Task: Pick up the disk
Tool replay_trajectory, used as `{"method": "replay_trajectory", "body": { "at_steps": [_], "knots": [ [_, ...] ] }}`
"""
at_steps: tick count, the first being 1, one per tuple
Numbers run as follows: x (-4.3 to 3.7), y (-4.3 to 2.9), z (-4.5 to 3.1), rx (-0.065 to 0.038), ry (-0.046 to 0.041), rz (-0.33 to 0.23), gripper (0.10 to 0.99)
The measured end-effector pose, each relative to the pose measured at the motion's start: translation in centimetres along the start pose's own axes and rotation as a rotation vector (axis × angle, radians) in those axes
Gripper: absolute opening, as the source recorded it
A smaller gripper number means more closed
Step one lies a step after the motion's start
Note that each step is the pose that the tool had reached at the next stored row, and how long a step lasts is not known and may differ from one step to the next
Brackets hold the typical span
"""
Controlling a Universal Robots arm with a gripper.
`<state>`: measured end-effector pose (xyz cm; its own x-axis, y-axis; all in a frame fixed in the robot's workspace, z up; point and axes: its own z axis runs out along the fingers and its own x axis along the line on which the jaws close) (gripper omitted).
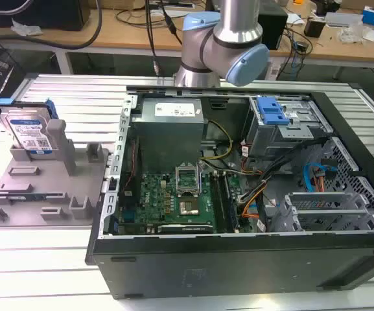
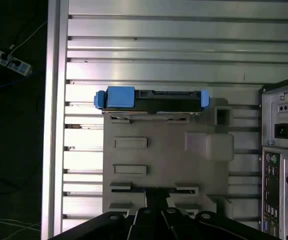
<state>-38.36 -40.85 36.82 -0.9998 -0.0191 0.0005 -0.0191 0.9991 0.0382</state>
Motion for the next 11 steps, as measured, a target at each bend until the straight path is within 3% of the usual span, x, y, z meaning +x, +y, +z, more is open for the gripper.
{"method": "replay_trajectory", "body": {
  "at_steps": [11],
  "knots": [
    [0.00, 0.00, 0.00, 0.000, 0.0000, 0.000, 0.106]
  ]
}}
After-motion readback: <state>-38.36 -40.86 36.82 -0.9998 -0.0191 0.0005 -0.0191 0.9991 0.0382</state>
